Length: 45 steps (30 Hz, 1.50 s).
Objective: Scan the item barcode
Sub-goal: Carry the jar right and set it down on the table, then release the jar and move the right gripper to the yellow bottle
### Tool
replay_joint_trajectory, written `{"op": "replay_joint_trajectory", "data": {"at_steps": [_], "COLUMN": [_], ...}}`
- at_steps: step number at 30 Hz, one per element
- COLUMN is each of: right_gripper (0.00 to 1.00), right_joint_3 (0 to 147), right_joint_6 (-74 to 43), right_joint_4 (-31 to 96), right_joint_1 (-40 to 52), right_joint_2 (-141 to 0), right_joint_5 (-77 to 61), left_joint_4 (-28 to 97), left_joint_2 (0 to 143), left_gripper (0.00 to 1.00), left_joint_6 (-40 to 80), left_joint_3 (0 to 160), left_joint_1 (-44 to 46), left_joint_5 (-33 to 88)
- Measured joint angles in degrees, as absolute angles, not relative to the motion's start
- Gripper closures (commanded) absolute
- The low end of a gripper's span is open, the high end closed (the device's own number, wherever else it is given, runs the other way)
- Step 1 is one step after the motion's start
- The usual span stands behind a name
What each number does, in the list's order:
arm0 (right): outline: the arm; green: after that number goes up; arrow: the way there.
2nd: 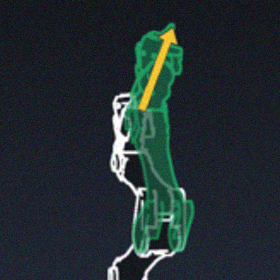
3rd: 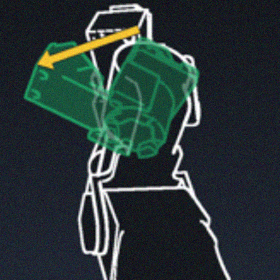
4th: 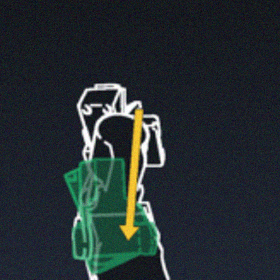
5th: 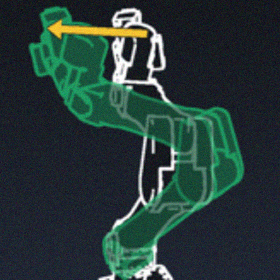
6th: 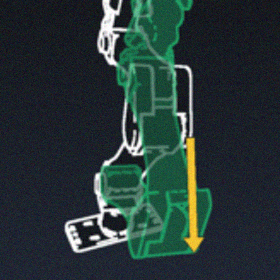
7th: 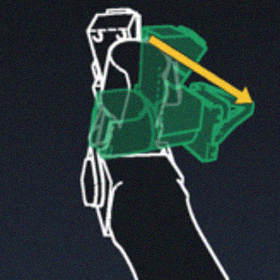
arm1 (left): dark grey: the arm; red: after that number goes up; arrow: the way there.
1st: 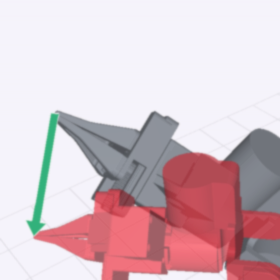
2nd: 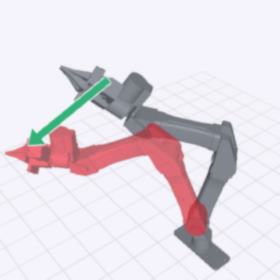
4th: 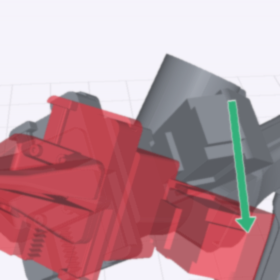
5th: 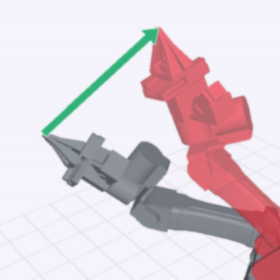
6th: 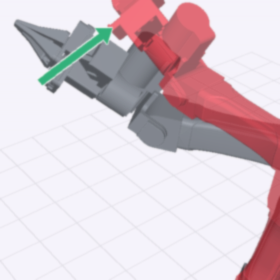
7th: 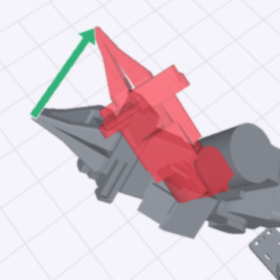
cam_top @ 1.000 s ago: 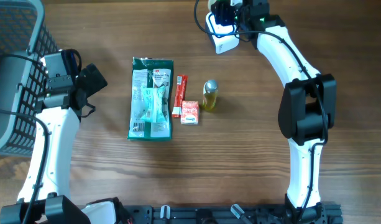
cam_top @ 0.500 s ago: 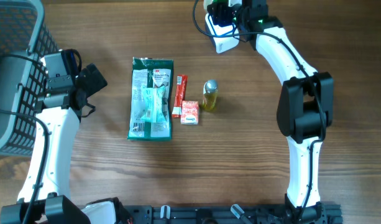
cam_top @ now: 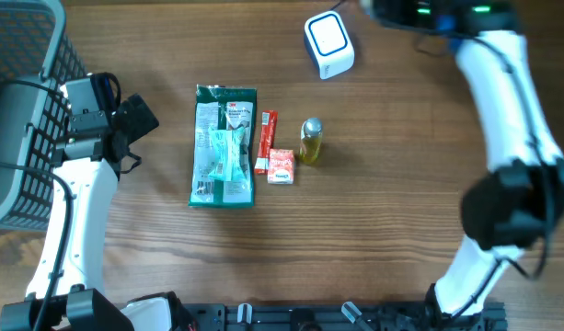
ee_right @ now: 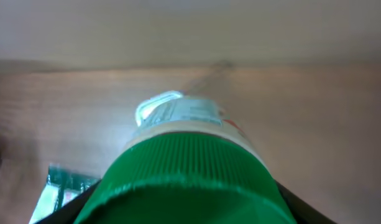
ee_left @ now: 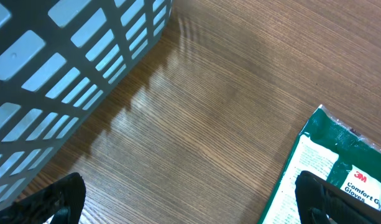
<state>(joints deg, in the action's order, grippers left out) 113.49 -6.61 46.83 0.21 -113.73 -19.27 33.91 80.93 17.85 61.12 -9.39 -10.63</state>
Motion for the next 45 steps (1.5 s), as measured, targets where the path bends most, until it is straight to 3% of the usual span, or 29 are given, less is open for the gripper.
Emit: {"op": "replay_joint_trajectory", "data": {"at_steps": [9, 21, 23, 27, 30, 32, 45], "right_gripper": [0.89, 0.85, 0.79, 0.54, 0.19, 0.11, 0.07], "right_joint_3": [113.45, 96.03, 93.69, 91.59, 91.42, 91.42, 94.00], "right_joint_6": [-2.96, -5.67, -6.96, -9.26, -10.28, -10.61, -11.33], "right_joint_4": [73.49, 63.02, 61.76, 60.20, 60.07, 60.05, 64.69], "right_joint_1": [-10.07, -15.84, -17.17, -19.20, -20.05, -20.27, -20.29], "right_joint_2": [-116.99, -118.13, -118.15, -118.17, -118.17, -118.17, -118.17], "right_joint_5": [-8.82, 1.17, 3.36, 5.30, 5.89, 6.15, 6.52], "left_joint_4": [33.91, 33.91, 33.91, 33.91, 33.91, 33.91, 33.91], "left_joint_2": [80.93, 80.93, 80.93, 80.93, 80.93, 80.93, 80.93], "left_gripper": [0.00, 0.00, 0.00, 0.00, 0.00, 0.00, 0.00], "left_joint_6": [17.85, 17.85, 17.85, 17.85, 17.85, 17.85, 17.85], "left_joint_3": [61.12, 61.12, 61.12, 61.12, 61.12, 61.12, 61.12], "left_joint_1": [-9.39, -9.39, -9.39, -9.39, -9.39, -9.39, -9.39], "left_joint_5": [-10.63, -10.63, -10.63, -10.63, -10.63, -10.63, -10.63]}}
